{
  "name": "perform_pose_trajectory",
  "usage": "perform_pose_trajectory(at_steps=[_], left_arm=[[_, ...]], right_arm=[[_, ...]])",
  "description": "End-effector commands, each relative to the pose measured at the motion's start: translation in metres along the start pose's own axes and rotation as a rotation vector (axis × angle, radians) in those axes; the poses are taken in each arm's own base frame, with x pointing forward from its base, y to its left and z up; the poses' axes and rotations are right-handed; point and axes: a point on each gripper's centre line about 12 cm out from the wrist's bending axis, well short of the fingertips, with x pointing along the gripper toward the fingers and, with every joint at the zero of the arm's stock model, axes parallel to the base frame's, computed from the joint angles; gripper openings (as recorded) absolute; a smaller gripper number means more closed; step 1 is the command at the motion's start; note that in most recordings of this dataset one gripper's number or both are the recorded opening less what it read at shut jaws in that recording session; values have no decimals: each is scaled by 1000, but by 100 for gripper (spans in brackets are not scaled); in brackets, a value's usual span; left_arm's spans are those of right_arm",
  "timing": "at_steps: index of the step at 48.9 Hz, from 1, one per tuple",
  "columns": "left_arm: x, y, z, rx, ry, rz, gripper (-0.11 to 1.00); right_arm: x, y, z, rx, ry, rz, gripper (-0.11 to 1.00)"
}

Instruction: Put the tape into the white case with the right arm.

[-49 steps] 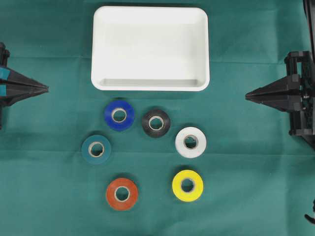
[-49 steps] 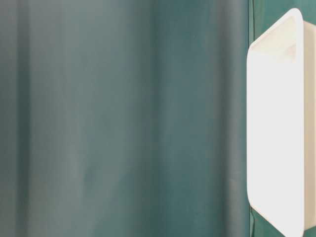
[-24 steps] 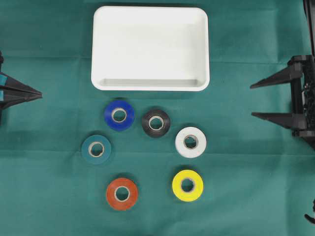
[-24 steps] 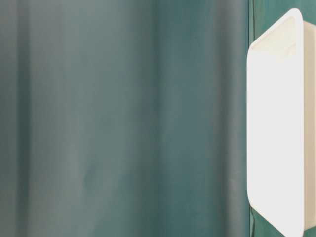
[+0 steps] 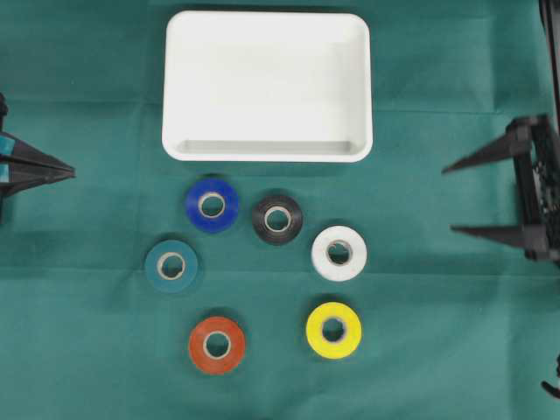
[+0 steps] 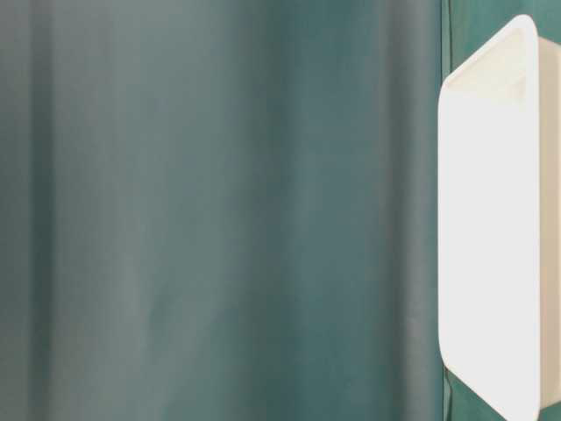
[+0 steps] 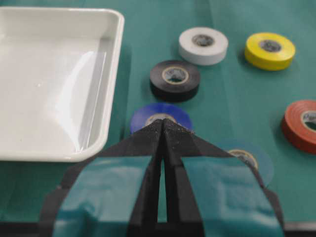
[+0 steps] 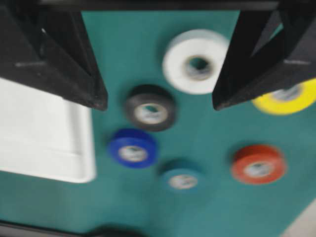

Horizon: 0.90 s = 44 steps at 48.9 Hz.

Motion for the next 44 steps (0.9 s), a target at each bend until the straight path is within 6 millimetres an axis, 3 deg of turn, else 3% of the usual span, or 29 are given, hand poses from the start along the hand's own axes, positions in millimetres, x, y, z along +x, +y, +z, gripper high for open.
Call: perform_pose_trajectory(at_steps=[1, 12, 24, 44], left_arm=[[1, 0, 3, -2, -6, 3, 0], [1, 0, 5, -3, -11, 2, 0], [1, 0, 5, -9, -12, 2, 0], [1, 0, 3, -9, -9, 2, 0]], right_arm=[[2, 10, 2, -22, 7, 55, 77], [5, 16, -2, -35, 31, 87, 66], [18, 17, -6, -36, 80, 87, 65], [80, 23, 8, -38, 165, 89, 65]])
